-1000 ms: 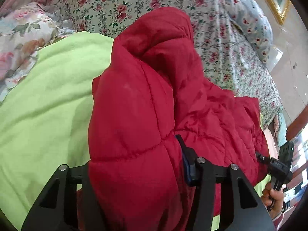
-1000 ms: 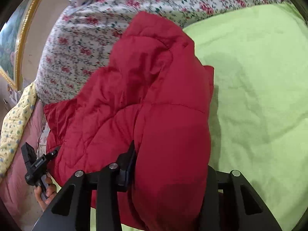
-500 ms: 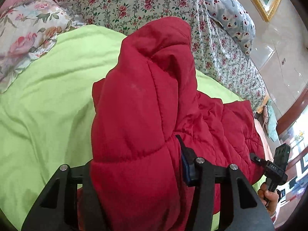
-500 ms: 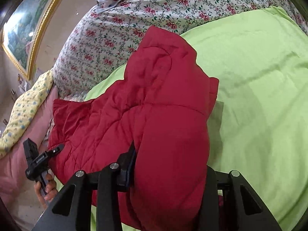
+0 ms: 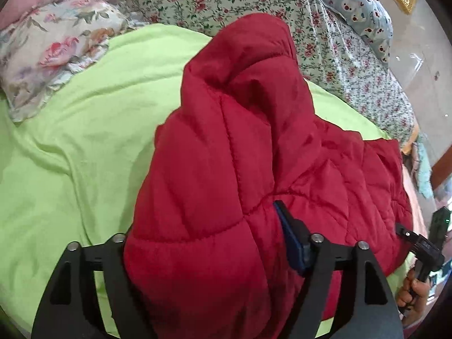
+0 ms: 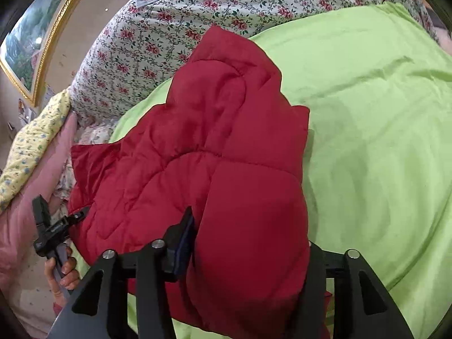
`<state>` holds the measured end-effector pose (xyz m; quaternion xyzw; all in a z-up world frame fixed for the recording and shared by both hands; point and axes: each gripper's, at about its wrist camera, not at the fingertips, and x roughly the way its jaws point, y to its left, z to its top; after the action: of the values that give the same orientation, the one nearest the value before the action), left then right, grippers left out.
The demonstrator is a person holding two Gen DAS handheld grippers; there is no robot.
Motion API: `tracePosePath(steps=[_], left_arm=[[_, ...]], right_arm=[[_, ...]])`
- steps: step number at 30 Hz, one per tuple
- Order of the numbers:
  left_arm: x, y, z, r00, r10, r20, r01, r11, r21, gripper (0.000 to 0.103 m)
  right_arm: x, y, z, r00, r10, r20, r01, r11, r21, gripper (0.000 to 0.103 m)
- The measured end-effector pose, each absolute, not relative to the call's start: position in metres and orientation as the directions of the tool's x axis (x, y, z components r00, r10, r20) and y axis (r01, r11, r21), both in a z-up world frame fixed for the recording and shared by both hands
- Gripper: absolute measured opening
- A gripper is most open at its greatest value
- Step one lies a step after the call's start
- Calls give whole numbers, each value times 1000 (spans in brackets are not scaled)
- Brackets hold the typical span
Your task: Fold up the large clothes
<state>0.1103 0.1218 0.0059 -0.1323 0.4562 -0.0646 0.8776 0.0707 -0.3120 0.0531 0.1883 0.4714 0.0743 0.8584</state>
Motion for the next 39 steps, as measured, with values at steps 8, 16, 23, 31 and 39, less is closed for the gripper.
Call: tracePosePath(steps=[8,16,23,31,39], left_arm=[[107,120,7,582,-163,-796,-45,972,-232,88],[101,117,16,600,-95,-794,-72,982,-172,88],[87,125,43,676,16,-736,-145,983,-111,93],[95,132,57,710,27,-704,-146,983,-109,93],[132,99,21,632,-18,-775,-39,998,-56,91]], right_arm=[[68,-311,56,560,246,-791,80,935,347,67],[63,-315,61,562,220,-797,93,941,325,80],[52,-335,83,631,142,-763,160,938,308,95],[64,-324,84,627,115,-770,141,956,258,99],[104,-299,86,631,68,-773,65,988,140,101]])
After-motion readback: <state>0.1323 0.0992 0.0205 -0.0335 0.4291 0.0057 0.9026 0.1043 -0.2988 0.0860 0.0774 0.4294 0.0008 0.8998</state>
